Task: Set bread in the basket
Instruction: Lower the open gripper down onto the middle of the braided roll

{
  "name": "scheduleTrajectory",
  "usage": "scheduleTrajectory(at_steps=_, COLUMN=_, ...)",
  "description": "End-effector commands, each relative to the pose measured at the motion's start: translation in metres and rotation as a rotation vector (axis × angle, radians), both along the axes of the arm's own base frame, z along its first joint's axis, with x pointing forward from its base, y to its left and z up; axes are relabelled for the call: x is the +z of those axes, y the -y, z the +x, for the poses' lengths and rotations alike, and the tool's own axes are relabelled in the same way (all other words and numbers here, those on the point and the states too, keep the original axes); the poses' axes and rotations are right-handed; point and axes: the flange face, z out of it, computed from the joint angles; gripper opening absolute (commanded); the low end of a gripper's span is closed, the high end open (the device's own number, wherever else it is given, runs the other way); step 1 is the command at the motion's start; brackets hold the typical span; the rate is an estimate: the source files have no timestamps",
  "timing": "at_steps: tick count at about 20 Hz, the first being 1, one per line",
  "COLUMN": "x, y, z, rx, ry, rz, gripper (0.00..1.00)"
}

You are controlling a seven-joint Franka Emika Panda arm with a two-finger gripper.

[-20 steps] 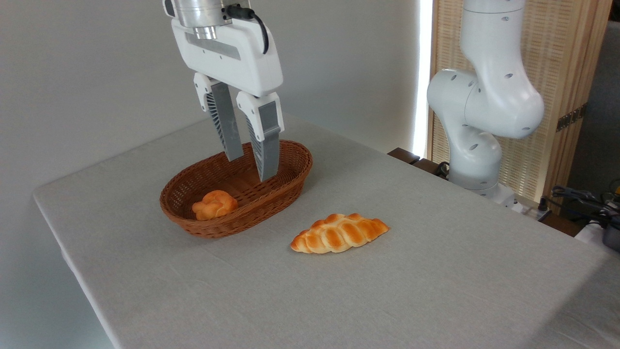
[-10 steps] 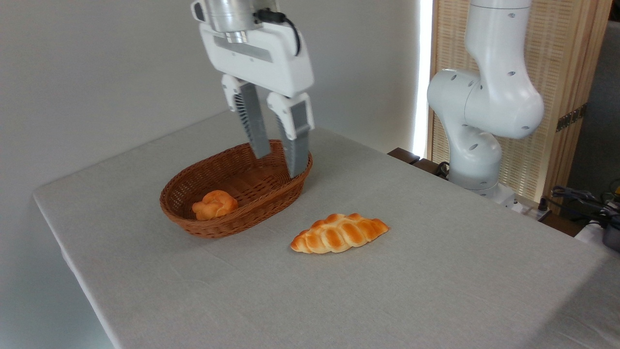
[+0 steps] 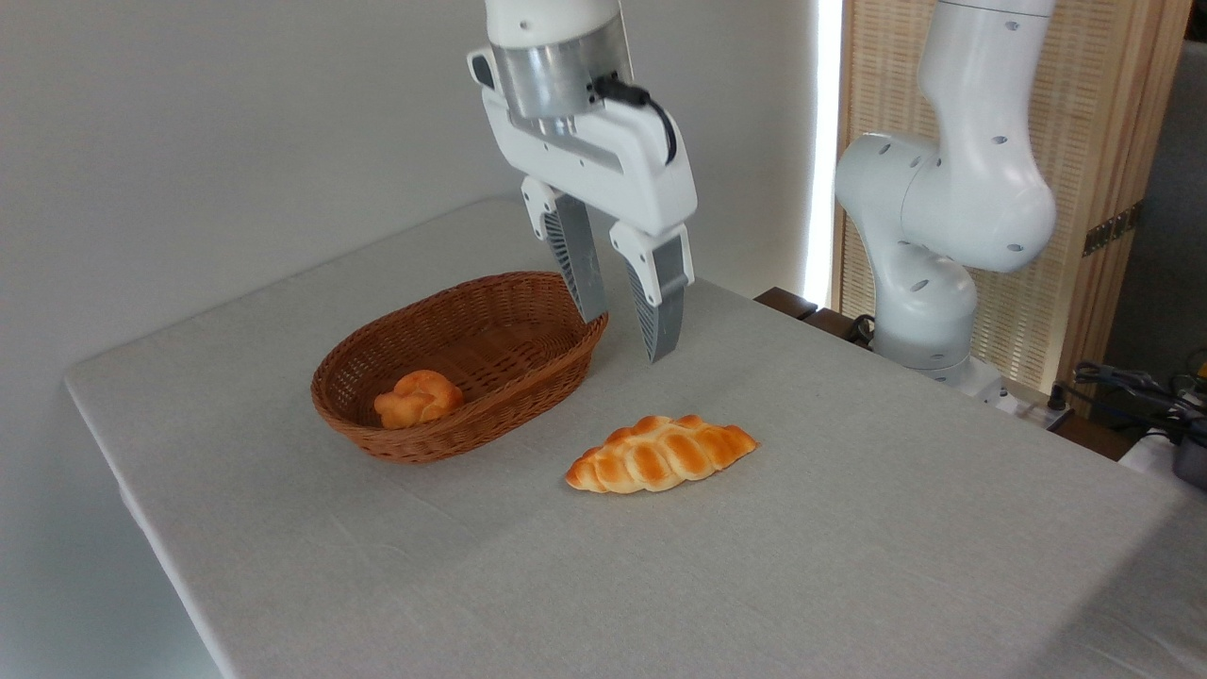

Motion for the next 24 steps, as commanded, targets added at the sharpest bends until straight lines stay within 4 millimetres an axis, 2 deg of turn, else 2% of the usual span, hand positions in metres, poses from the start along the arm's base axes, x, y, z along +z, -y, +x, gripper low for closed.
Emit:
scheduleTrajectory(at_steps=1, x=-0.03, y=0.017, z=-0.019, rx=-0.094, ry=0.003, rz=-0.018, gripper=1.0)
scheduleTrajectory(at_steps=3, x=-0.036, y=0.027, z=-0.026, rx=-0.142, ry=0.001, rz=-0.026, gripper=1.0)
scheduleTrajectory(at_steps=9, x=-0.048, y=0.013, z=-0.042, rx=-0.188, ry=0.022, rz=-0.076, gripper=1.0)
scheduleTrajectory(at_steps=15, x=-0.069, y=0.019, z=-0.045, rx=-0.289, ry=0.007, rz=-0.084, gripper=1.0)
scheduleTrajectory(at_steps=24, x=-0.098, y=0.02, z=-0.042, rx=-0.305, ry=0.039, rz=-0.051, gripper=1.0)
